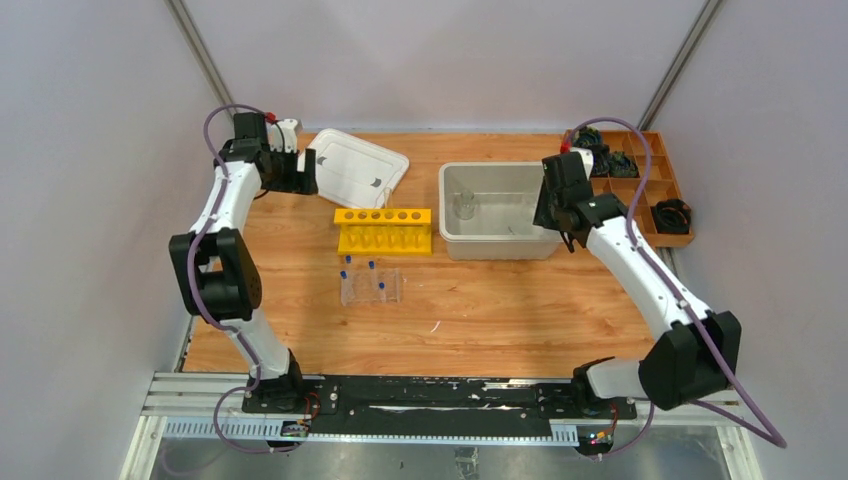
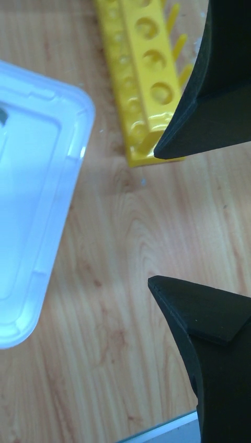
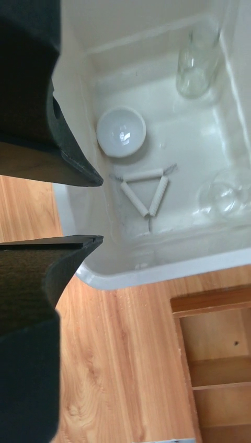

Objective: Organize the chemistry lab equipment

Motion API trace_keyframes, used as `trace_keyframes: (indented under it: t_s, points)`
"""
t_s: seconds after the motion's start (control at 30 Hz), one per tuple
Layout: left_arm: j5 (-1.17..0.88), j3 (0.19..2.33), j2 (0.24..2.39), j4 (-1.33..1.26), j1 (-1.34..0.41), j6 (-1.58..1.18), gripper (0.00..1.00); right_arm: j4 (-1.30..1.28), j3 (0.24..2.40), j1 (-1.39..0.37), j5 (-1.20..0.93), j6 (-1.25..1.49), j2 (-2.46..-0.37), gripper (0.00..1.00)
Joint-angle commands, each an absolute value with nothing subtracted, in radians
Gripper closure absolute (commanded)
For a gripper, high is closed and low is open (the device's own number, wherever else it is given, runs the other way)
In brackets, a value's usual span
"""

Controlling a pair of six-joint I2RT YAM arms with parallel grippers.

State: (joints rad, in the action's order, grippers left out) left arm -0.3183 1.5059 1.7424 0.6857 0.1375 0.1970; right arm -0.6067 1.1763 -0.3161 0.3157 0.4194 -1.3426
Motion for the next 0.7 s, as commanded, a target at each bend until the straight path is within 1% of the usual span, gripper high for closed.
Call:
trace_keyframes:
  t_s: [0.0, 0.17, 0.33, 0.43, 0.67]
  points:
    - [-0.184, 1.557, 1.817, 0.524, 0.135, 0.081, 0.14, -0.61, 1.237, -0.401, 0.367, 0.4, -1.231, 0.58]
    - [-0.081, 1.559, 1.898, 0.422, 0.124, 0.005, 0.19, -0.576, 1.244, -0.488, 0.351, 0.371, -1.198, 0.58]
    - [-0.015, 1.582, 1.976, 0.397, 0.113, -0.015, 0.24, -0.556, 1.253, -0.568, 0.348, 0.34, -1.192, 0.58]
    - [-0.012, 1.575, 2.008, 0.355, 0.114, -0.082, 0.3, -0.549, 1.257, -0.592, 0.341, 0.336, -1.196, 0.58]
    - [-0.025, 1.607, 2.099, 0.307, 0.112, -0.251, 0.35, -0.549, 1.256, -0.635, 0.341, 0.335, -1.207, 0.59]
